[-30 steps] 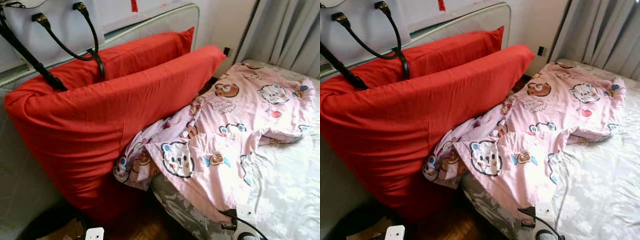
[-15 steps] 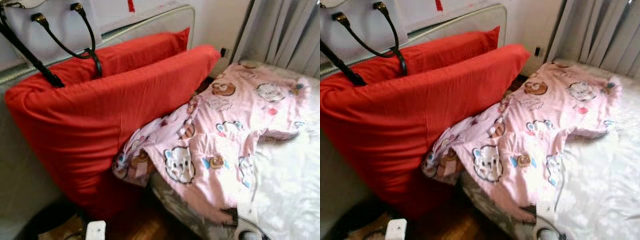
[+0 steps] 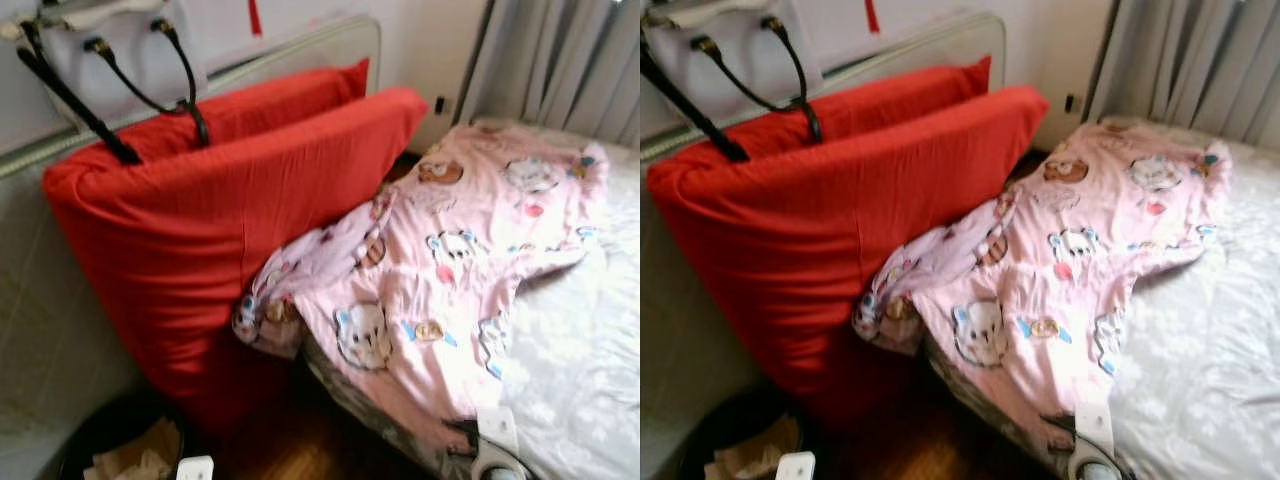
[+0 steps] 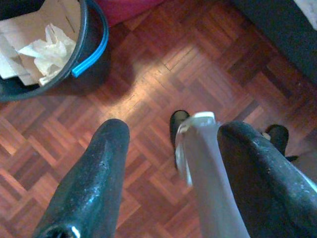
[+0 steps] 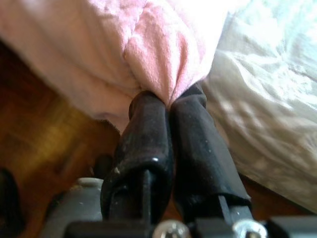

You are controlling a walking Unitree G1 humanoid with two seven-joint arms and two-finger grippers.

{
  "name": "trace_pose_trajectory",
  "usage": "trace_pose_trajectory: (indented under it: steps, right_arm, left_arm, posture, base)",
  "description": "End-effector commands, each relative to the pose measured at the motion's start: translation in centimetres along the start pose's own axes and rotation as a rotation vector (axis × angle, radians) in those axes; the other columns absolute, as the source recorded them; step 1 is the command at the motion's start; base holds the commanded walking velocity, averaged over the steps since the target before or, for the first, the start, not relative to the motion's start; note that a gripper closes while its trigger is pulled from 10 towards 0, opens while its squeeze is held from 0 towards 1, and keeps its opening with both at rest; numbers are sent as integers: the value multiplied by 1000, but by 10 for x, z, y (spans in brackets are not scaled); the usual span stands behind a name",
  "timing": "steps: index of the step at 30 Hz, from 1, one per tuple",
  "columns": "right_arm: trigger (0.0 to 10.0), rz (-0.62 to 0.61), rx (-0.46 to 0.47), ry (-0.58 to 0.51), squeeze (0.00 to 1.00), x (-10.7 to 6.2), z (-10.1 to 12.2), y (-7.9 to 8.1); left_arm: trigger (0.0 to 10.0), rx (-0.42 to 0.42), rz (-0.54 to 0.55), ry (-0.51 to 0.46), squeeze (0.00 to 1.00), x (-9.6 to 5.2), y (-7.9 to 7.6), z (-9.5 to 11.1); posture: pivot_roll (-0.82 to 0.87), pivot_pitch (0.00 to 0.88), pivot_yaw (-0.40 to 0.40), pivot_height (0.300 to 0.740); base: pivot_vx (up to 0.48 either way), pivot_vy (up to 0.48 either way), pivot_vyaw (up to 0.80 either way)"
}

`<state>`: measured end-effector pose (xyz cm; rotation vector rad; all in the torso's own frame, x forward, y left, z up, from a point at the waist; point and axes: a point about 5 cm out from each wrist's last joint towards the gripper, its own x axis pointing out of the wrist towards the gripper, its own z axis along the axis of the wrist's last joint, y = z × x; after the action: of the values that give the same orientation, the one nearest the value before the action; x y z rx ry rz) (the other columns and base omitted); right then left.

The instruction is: Clean up the room

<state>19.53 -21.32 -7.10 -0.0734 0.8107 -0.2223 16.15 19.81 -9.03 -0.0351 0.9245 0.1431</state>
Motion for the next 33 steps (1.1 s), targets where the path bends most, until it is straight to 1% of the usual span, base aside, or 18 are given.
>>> trace_pose_trajectory:
  steps: [1,13,33]
  right_arm:
    - [10000,3,2,10,0,-1,-3,2]
    - [10000,-6,5,5,0,0,-2,1]
    - [10000,-9,20,33,0,-1,-7,-2]
  left_arm:
    - [10000,14,6,13,0,-1,4,-4]
    - [10000,20,5,11,0,-1,3,-4]
    - [10000,30,3,19,0,-1,0,-6]
  posture:
    - [-110,23,7,740]
    - [-111,25,9,740]
    - [-112,30,5,740]
  base:
    - [-296,0,0]
    - [-293,0,0]
    - [0,0,0]
